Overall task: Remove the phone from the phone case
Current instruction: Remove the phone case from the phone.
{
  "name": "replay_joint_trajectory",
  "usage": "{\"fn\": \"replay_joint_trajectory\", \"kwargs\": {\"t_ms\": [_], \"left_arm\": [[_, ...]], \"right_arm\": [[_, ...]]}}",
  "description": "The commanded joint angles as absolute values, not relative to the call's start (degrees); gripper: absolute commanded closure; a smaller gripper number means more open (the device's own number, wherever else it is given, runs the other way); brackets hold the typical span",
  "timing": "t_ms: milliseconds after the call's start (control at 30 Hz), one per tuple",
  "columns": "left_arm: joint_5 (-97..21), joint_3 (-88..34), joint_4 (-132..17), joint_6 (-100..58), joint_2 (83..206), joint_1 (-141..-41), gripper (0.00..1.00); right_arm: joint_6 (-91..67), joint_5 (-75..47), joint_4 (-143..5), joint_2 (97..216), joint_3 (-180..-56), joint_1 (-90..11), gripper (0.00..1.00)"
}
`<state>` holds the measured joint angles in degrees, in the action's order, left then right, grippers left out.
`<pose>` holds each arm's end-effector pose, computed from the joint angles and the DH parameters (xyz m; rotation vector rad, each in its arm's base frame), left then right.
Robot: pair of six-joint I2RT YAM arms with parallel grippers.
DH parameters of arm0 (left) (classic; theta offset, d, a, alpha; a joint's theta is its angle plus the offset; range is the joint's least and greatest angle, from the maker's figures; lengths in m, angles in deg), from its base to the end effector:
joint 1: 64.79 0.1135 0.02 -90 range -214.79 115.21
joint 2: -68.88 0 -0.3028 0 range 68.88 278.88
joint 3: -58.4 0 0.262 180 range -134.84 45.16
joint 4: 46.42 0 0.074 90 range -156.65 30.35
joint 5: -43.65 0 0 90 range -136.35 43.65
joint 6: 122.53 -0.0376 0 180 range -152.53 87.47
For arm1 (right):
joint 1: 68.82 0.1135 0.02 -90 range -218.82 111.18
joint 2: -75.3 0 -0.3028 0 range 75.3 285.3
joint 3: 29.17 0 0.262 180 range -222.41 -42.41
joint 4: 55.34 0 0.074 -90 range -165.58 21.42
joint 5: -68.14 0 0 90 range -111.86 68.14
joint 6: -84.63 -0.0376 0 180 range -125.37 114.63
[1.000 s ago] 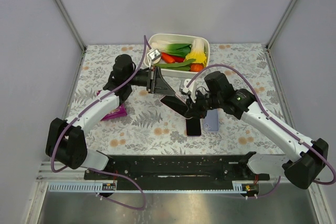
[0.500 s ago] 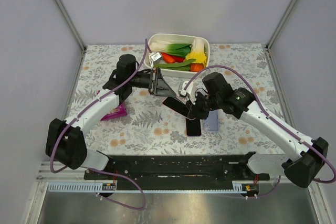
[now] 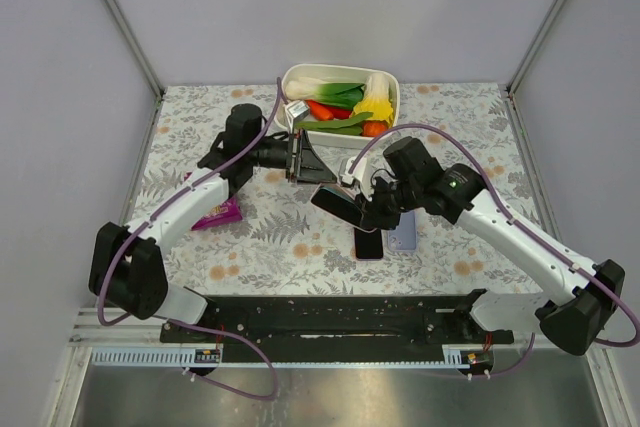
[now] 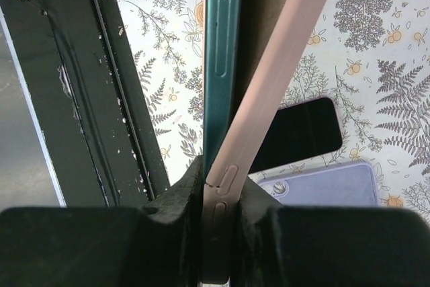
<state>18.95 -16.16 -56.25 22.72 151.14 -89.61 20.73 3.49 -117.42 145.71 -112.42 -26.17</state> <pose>0.2801 -0.1672 0.3514 0.3825 2.1832 -1.9300 0.1689 0.1774 0.3752 -1.5330 1.8830 0.6679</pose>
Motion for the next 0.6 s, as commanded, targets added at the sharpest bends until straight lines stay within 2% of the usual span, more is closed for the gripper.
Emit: {"fn": "replay_joint_trajectory", "kwargs": {"t_ms": [0, 267, 467, 567], "left_arm": [[5.94, -18.73, -69.83, 8.02, 153.52, -88.34, 1.00], [12.44, -22.42, -80.02, -10.09, 151.50, -88.70, 1.00], [15.79, -21.90, -87.15, -23.10, 149.92, -89.75, 0.84], [17.54, -21.72, -90.85, -29.00, 149.30, -90.01, 0.72]], "right_arm": [[23.55, 11.72, -107.42, 142.35, -121.15, -24.61, 1.00], [15.91, 16.10, -104.36, 143.76, -121.16, -28.29, 1.00], [9.31, 22.00, -100.31, 144.73, -120.72, -32.17, 1.00], [7.73, 23.58, -99.08, 144.99, -120.19, -33.13, 1.00]]}}
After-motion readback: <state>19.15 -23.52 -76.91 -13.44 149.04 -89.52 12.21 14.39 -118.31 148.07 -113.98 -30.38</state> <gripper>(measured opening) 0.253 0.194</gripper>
